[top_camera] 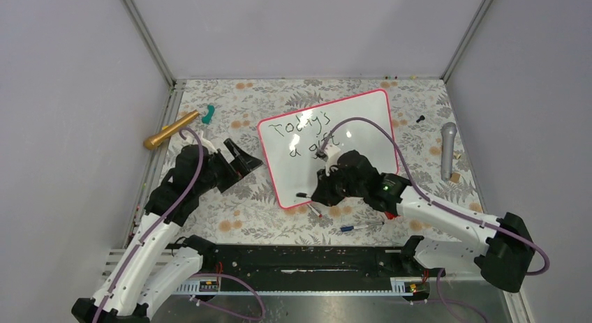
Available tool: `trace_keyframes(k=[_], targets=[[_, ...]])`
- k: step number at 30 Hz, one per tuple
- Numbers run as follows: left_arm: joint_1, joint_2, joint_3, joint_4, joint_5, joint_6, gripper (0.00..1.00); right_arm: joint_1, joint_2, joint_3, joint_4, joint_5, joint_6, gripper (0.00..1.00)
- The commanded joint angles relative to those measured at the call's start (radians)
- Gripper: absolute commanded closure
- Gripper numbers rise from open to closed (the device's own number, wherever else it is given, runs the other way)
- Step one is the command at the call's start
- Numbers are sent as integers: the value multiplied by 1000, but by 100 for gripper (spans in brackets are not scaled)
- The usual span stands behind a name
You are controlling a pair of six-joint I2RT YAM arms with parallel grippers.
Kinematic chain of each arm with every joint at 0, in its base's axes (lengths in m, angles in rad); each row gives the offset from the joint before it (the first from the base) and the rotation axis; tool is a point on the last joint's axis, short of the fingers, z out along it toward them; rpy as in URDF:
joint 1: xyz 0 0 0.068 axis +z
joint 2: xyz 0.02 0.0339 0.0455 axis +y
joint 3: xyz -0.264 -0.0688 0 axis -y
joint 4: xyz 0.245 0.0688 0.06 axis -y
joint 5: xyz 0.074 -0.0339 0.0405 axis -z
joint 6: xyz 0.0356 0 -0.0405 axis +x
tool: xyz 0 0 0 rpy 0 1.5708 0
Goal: Write a sentence on the whiteboard
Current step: Put down the whiteboard marker at the center of the board.
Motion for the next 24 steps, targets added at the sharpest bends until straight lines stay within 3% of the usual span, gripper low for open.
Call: trace_keyframes(k=[1,6,13,14,19,22,24], targets=[[3,-58,-86,100,33,141,1,-91,-120,-87,-202,-80,37,100],[0,-145,-150,139,-47,179,1,-189,-135,-129,-292,-144,19,100],[1,-165,-172,143,-53,208,1,-225,-81,-134,-330,-173,32,98],[1,-167,-177,143,-60,207,1,-227,-78,-130,-329,-156,32,92],[0,-190,-217,170,-140,217,1,-229,-95,-94,-326,-27,57,38],[0,-224,-255,211,-213,236,1,-229,-145,-91,-327,63,77,23],[-1,-265,-292,248,-251,262,1,-229,-187,-95,-333,136,80,18]])
